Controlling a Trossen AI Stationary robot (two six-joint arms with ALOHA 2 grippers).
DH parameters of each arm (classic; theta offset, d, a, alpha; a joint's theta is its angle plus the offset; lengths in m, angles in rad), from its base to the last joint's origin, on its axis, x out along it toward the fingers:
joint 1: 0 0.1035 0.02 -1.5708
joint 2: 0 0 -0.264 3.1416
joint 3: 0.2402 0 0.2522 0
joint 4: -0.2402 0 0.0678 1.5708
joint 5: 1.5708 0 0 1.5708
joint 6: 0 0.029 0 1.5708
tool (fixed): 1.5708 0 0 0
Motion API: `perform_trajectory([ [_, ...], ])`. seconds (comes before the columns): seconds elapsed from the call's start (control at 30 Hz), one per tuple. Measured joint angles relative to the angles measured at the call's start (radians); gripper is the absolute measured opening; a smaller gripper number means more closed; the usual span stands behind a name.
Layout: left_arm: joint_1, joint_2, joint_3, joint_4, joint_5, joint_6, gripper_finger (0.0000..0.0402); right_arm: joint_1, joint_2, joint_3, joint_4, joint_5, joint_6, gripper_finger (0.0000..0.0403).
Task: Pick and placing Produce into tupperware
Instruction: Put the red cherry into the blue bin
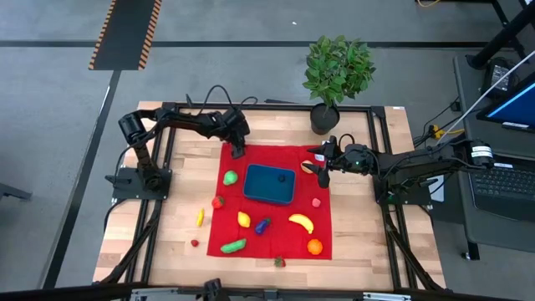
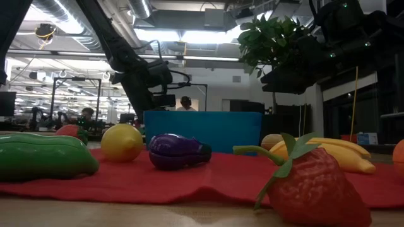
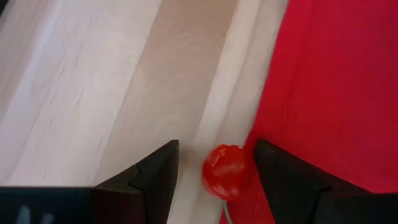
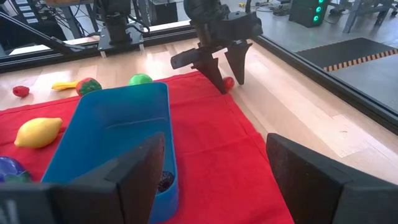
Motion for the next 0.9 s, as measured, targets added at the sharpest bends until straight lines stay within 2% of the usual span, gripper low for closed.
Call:
perform_trajectory([
  [0.2, 0.015, 0.0, 0.0, -0.007, -0.001, -0.005, 0.0193, 0.0, 0.0, 0.0, 0.0, 0.0, -0.001, 0.0283],
  [0.63, 0.015, 0.0, 0.0, -0.01, 0.01, -0.006, 0.0097, 0.0, 0.0, 0.0, 0.0, 0.0, -0.002, 0.0283],
  [0.9, 0.014, 0.0, -0.001, -0.01, 0.01, -0.013, 0.0113, 0.0, 0.0, 0.0, 0.0, 0.0, -0.002, 0.0283],
])
